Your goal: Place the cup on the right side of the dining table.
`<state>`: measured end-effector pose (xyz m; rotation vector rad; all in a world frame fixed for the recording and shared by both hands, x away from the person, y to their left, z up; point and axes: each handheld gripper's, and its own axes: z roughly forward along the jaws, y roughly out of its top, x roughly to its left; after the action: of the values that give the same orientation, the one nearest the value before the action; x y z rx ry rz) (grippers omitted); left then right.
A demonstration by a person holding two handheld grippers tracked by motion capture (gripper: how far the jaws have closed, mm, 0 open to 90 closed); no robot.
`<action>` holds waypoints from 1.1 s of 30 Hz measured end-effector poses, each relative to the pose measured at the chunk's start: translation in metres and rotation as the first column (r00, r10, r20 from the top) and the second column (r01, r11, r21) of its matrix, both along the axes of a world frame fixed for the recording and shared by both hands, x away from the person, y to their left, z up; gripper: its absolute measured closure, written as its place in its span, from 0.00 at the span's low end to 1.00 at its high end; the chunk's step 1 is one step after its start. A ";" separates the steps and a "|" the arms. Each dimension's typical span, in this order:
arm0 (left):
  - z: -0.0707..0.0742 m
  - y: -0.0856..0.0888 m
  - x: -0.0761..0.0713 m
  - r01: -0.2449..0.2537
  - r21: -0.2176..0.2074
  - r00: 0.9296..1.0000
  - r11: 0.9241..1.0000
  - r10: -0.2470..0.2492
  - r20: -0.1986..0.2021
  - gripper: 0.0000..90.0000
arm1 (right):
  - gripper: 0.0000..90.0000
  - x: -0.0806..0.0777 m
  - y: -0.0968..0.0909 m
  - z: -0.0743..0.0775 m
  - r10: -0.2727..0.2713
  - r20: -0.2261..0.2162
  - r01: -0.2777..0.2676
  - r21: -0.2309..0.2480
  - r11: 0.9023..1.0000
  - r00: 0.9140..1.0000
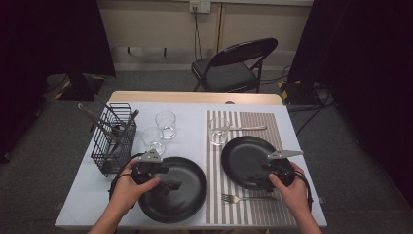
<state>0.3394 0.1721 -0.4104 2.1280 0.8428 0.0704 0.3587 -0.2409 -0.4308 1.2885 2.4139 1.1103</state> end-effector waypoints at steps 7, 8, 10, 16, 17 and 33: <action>0.000 0.000 0.000 -0.001 -0.003 1.000 1.000 0.001 0.002 0.23 | 0.24 -0.003 -0.002 -0.003 0.003 -0.004 -0.003 0.007 1.000 1.000; 0.000 -0.001 0.000 0.001 -0.002 1.000 1.000 -0.001 0.002 0.23 | 0.24 -0.003 -0.002 -0.003 0.000 0.000 0.000 0.005 1.000 1.000; 0.000 0.000 0.000 0.001 0.000 1.000 1.000 -0.001 0.005 0.23 | 0.24 -0.004 -0.003 -0.003 0.001 0.001 -0.001 0.006 1.000 1.000; 0.000 -0.001 0.000 0.002 0.001 1.000 1.000 -0.002 0.002 0.23 | 0.24 -0.007 -0.005 -0.004 0.001 0.001 -0.001 0.008 1.000 1.000; 0.000 -0.001 0.000 0.004 0.003 1.000 1.000 -0.004 0.004 0.23 | 0.24 -0.008 -0.005 -0.005 -0.001 0.001 0.001 0.007 1.000 1.000; 0.001 -0.003 0.000 0.007 -0.005 1.000 1.000 -0.007 0.009 0.23 | 0.24 -0.015 -0.009 -0.012 0.008 -0.005 -0.008 -0.029 1.000 1.000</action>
<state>0.3392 0.1695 -0.4098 2.1245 0.8291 0.0747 0.3433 -0.2496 -0.4427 1.2756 2.4314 1.0718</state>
